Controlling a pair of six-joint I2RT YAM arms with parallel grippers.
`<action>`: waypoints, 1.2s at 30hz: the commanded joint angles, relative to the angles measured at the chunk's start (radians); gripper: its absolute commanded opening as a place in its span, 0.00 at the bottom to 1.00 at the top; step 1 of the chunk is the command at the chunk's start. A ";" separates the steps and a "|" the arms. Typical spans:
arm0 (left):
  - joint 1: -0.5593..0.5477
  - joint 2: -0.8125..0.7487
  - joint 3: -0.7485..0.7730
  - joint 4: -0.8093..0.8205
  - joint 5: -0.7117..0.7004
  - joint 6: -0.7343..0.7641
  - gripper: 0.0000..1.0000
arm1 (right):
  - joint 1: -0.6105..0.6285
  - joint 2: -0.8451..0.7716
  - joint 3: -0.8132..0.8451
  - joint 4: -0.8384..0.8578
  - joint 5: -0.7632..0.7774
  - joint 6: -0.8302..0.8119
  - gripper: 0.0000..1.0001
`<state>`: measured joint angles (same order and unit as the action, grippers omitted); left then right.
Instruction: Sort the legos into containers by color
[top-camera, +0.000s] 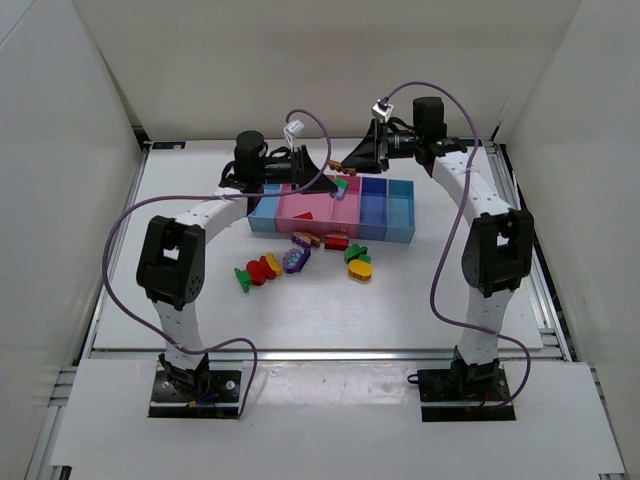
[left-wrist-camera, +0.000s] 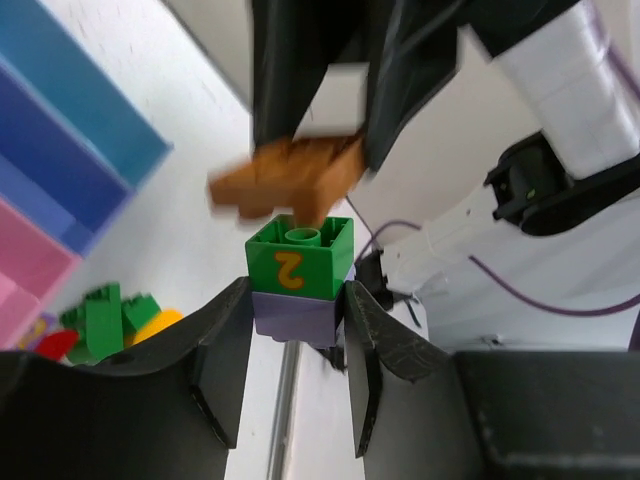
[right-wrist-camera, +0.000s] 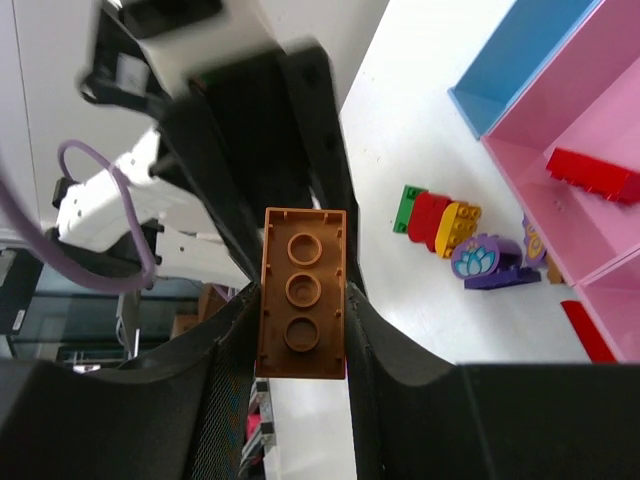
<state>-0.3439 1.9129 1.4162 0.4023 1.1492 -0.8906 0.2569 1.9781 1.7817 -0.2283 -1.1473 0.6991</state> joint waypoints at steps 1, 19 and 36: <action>-0.030 -0.064 -0.054 -0.016 0.057 0.015 0.10 | -0.019 -0.001 0.085 0.043 0.015 -0.003 0.00; 0.008 -0.241 -0.109 -0.216 -0.041 0.185 0.10 | -0.093 -0.090 0.035 -0.230 0.280 -0.243 0.00; 0.080 -0.474 -0.103 -0.723 -0.588 0.548 0.10 | 0.189 -0.082 -0.025 -0.402 0.984 -0.151 0.00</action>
<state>-0.2787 1.4860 1.3197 -0.2844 0.6121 -0.3698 0.4553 1.8736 1.7187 -0.5751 -0.3584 0.5468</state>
